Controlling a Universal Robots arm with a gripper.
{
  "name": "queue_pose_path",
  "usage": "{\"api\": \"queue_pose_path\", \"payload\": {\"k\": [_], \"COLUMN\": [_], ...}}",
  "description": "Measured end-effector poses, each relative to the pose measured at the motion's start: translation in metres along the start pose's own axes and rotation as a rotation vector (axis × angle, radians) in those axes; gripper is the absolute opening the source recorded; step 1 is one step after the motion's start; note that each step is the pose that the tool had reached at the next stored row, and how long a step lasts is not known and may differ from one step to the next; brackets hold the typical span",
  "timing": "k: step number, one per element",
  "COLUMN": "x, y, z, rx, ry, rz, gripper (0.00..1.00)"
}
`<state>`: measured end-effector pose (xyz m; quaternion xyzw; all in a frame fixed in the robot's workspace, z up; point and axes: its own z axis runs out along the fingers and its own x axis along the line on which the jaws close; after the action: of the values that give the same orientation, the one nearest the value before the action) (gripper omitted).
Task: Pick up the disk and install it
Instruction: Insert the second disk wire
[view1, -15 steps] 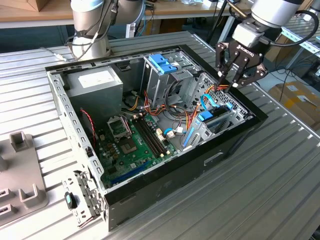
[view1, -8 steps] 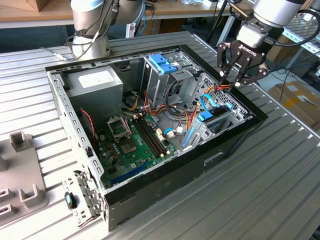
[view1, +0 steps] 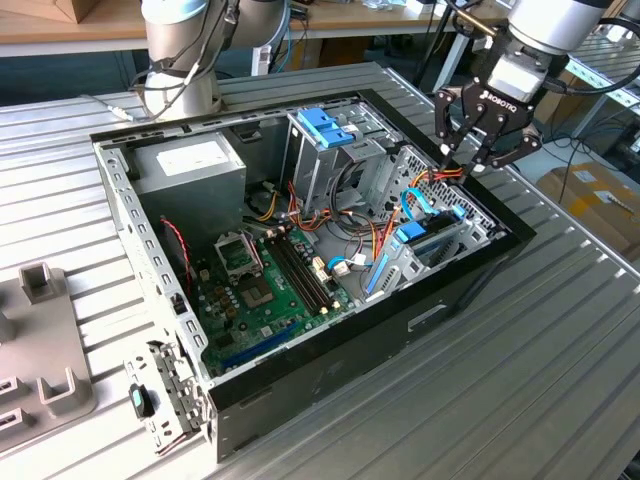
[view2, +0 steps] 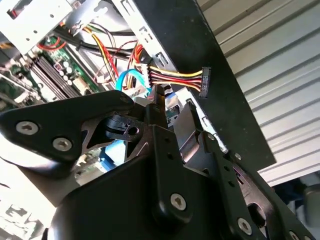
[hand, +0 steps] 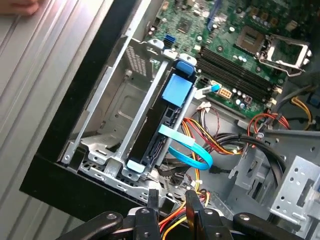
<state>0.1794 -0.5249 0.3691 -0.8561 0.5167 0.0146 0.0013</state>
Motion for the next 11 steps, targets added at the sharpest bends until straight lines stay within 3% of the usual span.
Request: {"api": "queue_pose_path", "payload": {"k": [6,8,11], "x": [0.0001,0.0001,0.0004], "y": [-0.0001,-0.0002,-0.0007], "z": [0.0007,0.001,0.0011], "rx": [-0.0036,-0.0055,-0.0063], "ry": [0.0017,0.0027,0.0029], "rz": [-0.14,-0.208,-0.24], "gripper": [0.36,0.36,0.36]}}
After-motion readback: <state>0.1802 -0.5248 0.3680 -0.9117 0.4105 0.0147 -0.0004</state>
